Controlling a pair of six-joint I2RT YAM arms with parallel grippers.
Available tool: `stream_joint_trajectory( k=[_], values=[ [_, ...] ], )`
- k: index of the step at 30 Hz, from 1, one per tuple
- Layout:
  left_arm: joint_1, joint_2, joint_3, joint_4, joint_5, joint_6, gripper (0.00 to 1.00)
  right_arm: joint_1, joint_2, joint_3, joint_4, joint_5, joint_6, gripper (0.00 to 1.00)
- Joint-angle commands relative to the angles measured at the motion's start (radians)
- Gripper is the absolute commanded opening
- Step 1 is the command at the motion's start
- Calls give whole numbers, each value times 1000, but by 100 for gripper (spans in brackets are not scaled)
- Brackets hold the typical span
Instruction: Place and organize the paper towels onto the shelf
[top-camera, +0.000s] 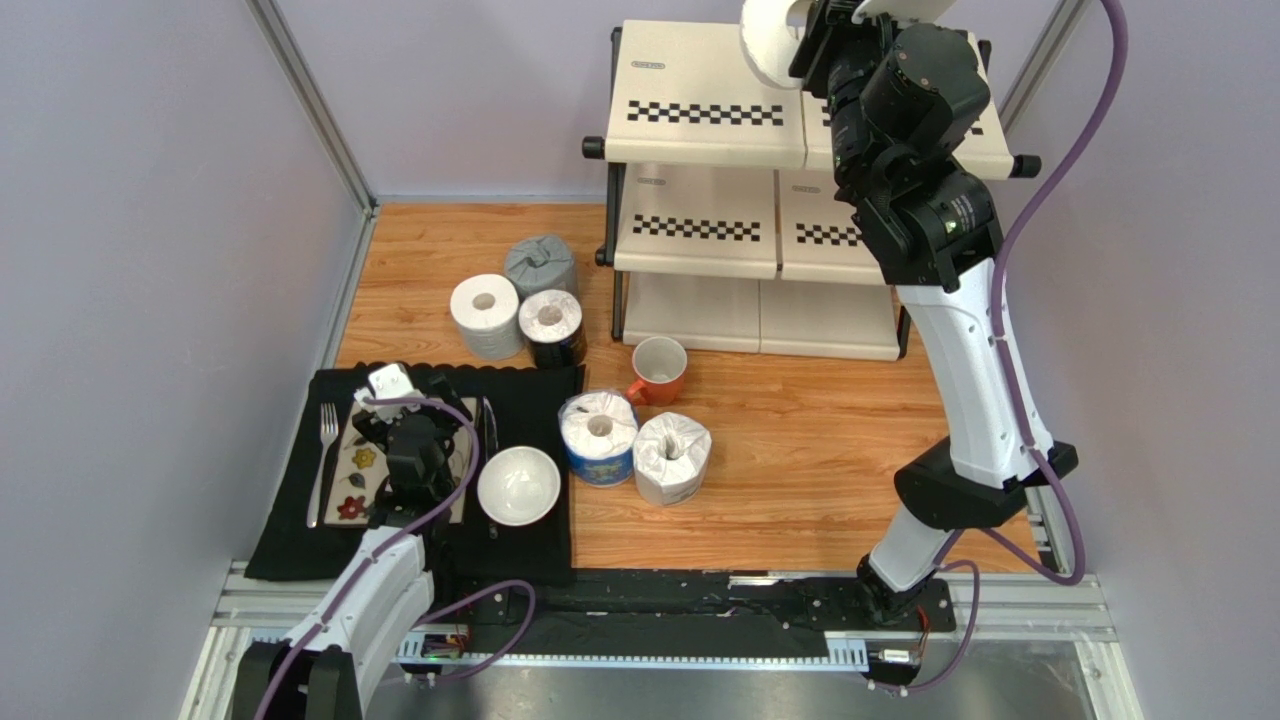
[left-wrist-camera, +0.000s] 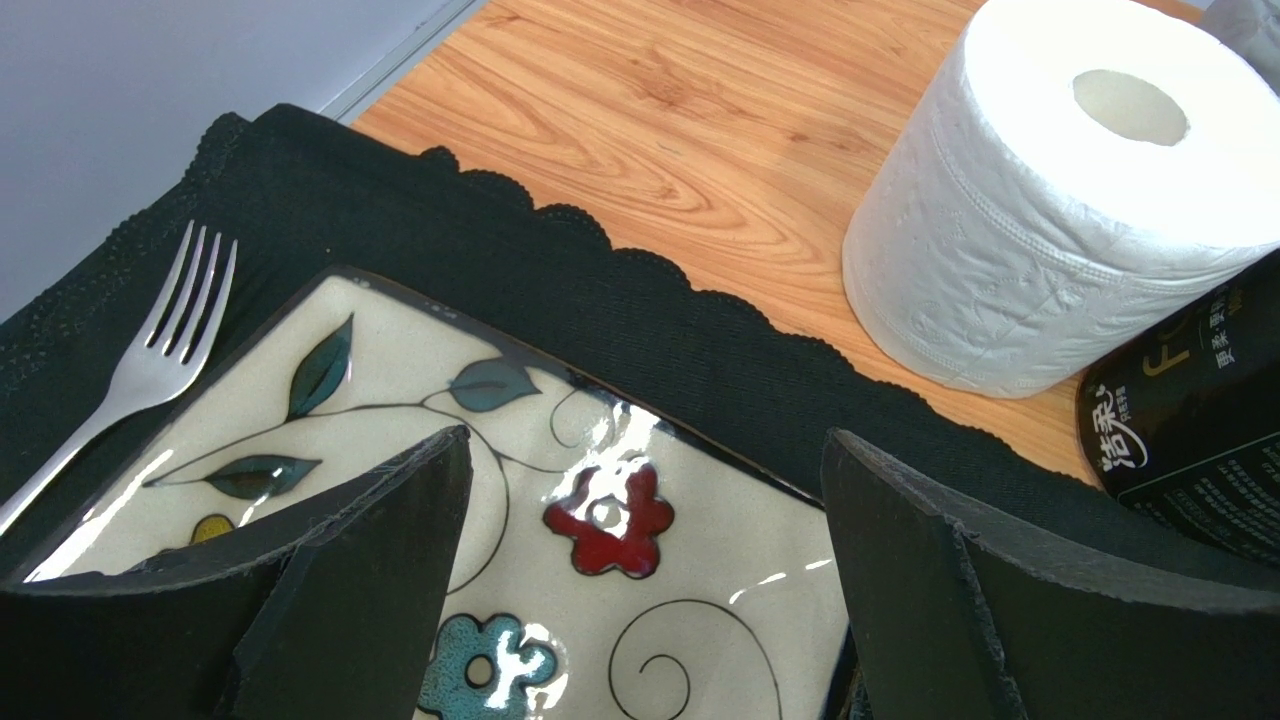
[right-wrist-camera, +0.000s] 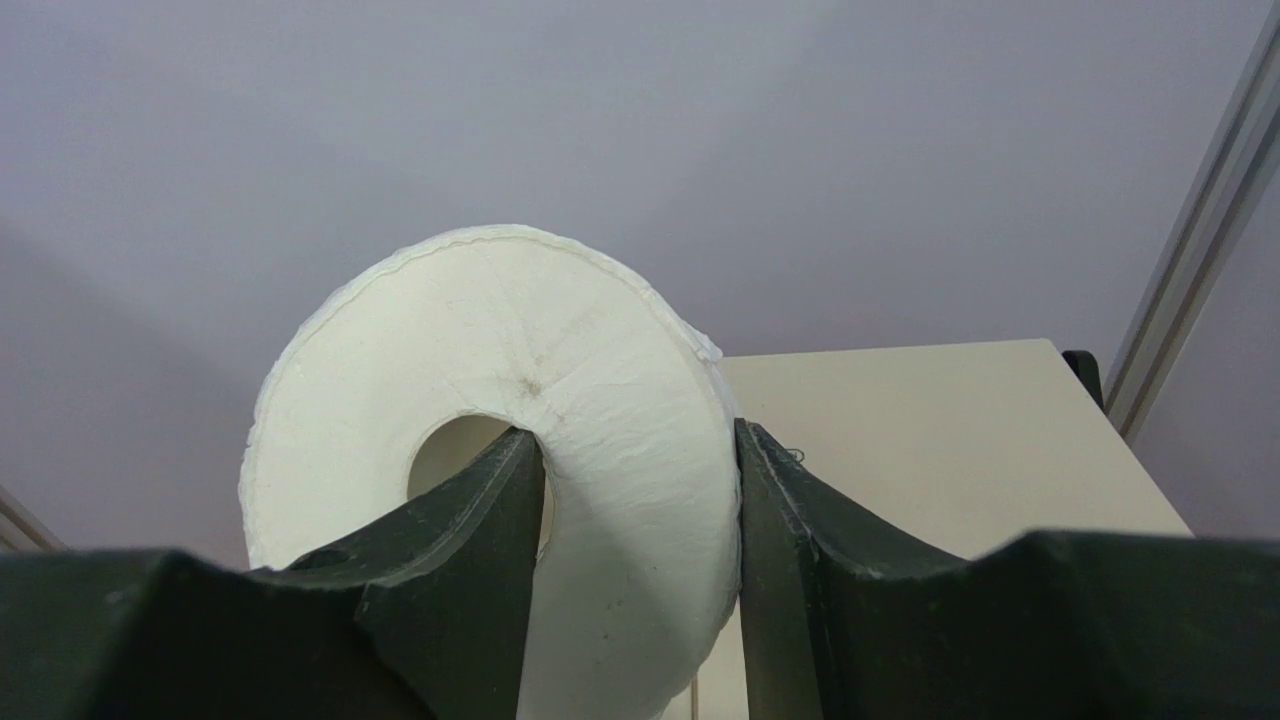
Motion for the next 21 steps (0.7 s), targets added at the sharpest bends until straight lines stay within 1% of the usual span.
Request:
stream_joint_trajectory(
  k=[1, 8, 21],
  values=[
    [5, -2, -206, 15, -10, -11, 94, -10, -28, -2, 20, -27, 20, 16],
    [5, 1, -206, 15, -10, -11, 94, -45, -28, -45, -3, -62, 45, 16],
    [5, 2, -205, 12, -11, -11, 94, -62, -45, -126, -17, -141, 69, 18]
  ],
)
